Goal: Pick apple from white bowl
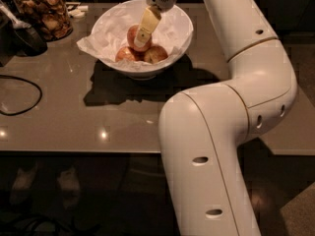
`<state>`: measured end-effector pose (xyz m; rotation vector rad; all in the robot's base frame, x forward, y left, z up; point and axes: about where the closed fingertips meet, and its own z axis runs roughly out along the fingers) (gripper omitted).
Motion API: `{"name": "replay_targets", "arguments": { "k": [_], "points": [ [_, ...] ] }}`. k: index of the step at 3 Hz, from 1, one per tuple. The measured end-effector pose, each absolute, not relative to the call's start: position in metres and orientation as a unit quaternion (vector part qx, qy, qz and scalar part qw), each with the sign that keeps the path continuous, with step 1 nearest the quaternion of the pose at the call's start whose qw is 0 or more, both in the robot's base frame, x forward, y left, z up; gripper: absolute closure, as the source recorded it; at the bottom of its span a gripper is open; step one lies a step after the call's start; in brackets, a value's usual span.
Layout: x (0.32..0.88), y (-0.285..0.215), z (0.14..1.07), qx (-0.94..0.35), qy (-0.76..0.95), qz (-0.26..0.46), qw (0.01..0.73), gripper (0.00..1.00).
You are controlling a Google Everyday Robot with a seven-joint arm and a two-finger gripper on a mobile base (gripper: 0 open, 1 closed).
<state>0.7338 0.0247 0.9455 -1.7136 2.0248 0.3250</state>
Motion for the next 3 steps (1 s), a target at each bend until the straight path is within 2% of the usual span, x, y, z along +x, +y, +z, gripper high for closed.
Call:
{"name": "replay_targets", "arguments": {
  "k": [3],
  "points": [
    [0.736, 0.022, 0.919, -0.615, 0.75, 0.131, 0.207, 0.11]
  ]
}}
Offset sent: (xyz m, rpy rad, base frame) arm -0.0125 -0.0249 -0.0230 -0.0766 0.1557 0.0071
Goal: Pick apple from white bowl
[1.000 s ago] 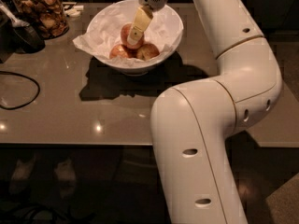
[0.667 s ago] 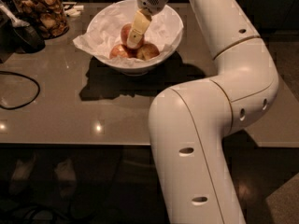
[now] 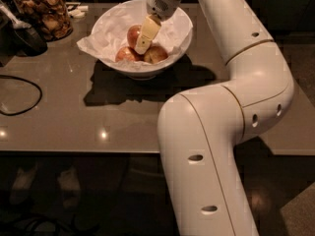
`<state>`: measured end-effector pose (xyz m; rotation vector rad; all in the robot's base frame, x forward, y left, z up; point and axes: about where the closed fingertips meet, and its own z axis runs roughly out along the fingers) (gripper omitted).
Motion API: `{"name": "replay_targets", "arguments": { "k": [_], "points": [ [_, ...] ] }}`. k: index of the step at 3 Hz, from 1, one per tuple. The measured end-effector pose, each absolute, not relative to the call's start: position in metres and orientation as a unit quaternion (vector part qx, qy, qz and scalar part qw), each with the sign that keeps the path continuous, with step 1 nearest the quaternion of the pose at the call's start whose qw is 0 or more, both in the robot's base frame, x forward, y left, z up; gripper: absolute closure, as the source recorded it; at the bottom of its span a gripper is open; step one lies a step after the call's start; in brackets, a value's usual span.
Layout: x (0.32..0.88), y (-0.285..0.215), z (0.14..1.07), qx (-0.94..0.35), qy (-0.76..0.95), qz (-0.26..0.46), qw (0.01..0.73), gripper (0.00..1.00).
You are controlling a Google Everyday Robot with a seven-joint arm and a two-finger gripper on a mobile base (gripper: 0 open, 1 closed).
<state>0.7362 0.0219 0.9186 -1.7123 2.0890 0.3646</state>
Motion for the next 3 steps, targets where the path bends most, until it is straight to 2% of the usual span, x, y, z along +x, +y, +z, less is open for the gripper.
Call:
{"name": "replay_targets", "arguments": {
  "k": [3],
  "points": [
    [0.7324, 0.0274, 0.9115, -0.619, 0.747, 0.143, 0.196, 0.1]
  ]
}}
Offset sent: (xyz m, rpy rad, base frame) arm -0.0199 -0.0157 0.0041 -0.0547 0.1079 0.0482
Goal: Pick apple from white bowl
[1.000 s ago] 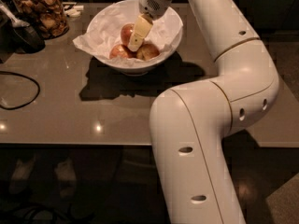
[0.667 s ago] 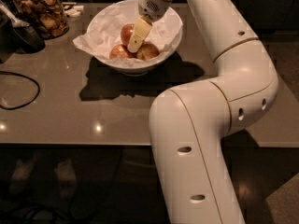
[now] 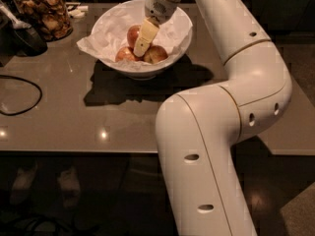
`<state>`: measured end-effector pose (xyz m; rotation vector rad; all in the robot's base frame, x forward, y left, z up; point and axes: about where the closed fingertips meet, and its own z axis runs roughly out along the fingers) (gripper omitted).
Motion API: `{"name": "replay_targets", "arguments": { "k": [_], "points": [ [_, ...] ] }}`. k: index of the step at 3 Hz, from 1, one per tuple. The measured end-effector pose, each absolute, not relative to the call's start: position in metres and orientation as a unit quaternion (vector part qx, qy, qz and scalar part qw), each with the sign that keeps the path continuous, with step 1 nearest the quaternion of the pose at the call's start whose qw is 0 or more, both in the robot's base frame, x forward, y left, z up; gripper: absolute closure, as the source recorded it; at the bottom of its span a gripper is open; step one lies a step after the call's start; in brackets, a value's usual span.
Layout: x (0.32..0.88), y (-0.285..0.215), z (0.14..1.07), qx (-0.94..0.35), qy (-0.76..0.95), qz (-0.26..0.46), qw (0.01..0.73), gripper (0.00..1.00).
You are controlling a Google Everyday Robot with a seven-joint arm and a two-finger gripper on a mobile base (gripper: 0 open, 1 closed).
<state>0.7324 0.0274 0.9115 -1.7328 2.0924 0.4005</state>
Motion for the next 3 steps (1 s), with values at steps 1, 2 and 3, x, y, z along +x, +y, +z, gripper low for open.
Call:
{"name": "replay_targets", "arguments": {
  "k": [1, 2, 3],
  "points": [
    [0.7324, 0.0275, 0.9114, -0.619, 0.747, 0.143, 0.196, 0.28],
    [0.7324, 0.0275, 0.9114, -0.619, 0.747, 0.143, 0.196, 0.53],
    [0.7324, 0.0275, 0.9114, -0.619, 0.747, 0.143, 0.196, 0.75]
  ]
}}
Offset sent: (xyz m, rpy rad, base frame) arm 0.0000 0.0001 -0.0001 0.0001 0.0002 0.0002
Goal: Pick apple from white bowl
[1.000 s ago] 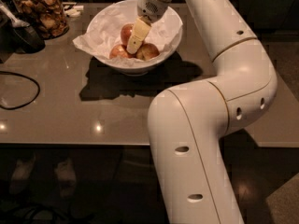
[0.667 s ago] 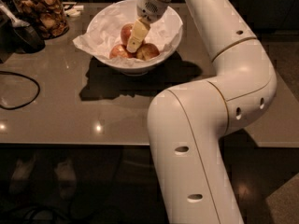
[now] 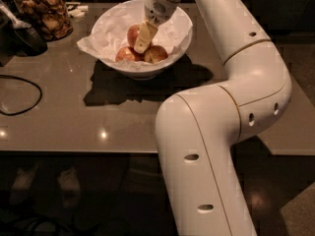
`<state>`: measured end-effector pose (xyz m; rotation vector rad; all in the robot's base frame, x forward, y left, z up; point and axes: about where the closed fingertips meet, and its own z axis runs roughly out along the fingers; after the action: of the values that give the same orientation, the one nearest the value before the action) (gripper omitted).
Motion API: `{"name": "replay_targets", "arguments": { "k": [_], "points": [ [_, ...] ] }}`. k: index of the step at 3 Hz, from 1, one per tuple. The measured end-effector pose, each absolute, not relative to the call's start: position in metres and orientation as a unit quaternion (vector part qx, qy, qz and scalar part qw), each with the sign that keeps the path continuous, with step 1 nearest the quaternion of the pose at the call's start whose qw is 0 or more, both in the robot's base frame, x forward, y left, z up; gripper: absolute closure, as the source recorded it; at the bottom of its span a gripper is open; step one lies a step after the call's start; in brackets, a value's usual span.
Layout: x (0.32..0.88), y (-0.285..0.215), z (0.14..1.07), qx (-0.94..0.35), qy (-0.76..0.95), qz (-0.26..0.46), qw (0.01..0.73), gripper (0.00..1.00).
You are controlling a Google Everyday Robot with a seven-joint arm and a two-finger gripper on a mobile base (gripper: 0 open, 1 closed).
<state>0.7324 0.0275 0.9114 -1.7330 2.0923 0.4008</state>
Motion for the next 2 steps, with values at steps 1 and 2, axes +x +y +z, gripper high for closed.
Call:
{"name": "replay_targets", "arguments": {
  "k": [1, 2],
  "points": [
    [0.7324, 0.0275, 0.9114, -0.619, 0.747, 0.143, 0.196, 0.97],
    [0.7402, 0.0297, 0.9187, -0.613, 0.747, 0.136, 0.217, 1.0]
  ]
}}
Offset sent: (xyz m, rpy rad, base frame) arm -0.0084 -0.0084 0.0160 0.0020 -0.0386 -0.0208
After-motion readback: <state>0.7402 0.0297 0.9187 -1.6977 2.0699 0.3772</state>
